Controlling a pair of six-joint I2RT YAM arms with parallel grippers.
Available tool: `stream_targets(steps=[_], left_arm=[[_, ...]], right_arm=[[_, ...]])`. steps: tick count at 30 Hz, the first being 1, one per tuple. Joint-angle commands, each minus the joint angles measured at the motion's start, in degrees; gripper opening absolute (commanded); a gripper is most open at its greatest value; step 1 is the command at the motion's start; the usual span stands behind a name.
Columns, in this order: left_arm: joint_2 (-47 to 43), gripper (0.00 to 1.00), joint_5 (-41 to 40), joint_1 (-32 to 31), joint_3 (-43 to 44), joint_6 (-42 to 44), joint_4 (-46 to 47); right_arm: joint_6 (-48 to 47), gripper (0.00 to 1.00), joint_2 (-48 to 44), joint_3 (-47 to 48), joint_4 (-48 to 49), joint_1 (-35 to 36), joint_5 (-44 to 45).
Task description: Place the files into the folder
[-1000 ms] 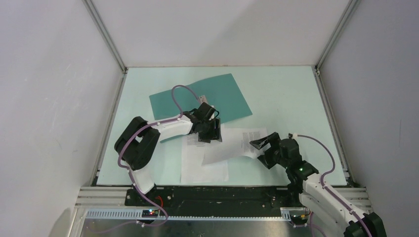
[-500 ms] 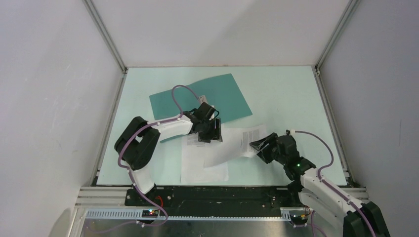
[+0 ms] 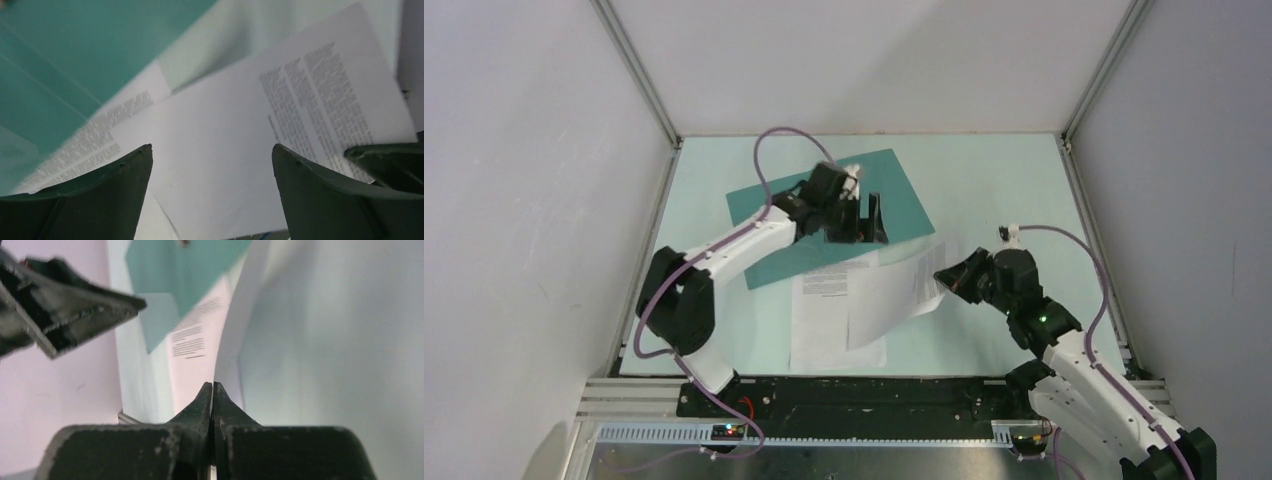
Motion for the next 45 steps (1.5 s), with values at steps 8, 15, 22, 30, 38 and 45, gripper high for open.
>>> stream_targets(steps=[8, 15, 22, 30, 38, 45], left_arm=[[-5.67, 0.98, 36.54, 10.83, 18.34, 22.11, -1.04], [-7.6, 0.98, 51.7, 10.97, 20.65, 26.25, -0.87], [-11.61, 0.99, 57.35, 9.9, 17.17, 28.29, -0.54], [-12.07, 0.99, 59.8, 6.58, 14.62, 29.25, -0.29], [-11.4, 0.94, 61.79, 3.19, 12.5, 29.85, -0.36], [-11.31, 0.68, 61.9, 1.82, 10.9, 29.66, -0.36]], right_arm=[[-19.86, 0.01, 3.07, 28.38, -7.53, 0.11, -25.1], [-20.94, 0.03, 0.74, 35.55, -7.98, 0.54, -39.74], [-20.59, 0.04, 0.15, 38.96, -8.78, 0.86, -43.34], [-20.26, 0.04, 0.69, 42.08, -9.03, 1.25, -44.67], [-22.72, 0.04, 1.99, 45.18, -11.85, 1.16, -43.56], [-27.82, 0.04, 3.18, 46.9, -19.46, 0.21, -36.72]])
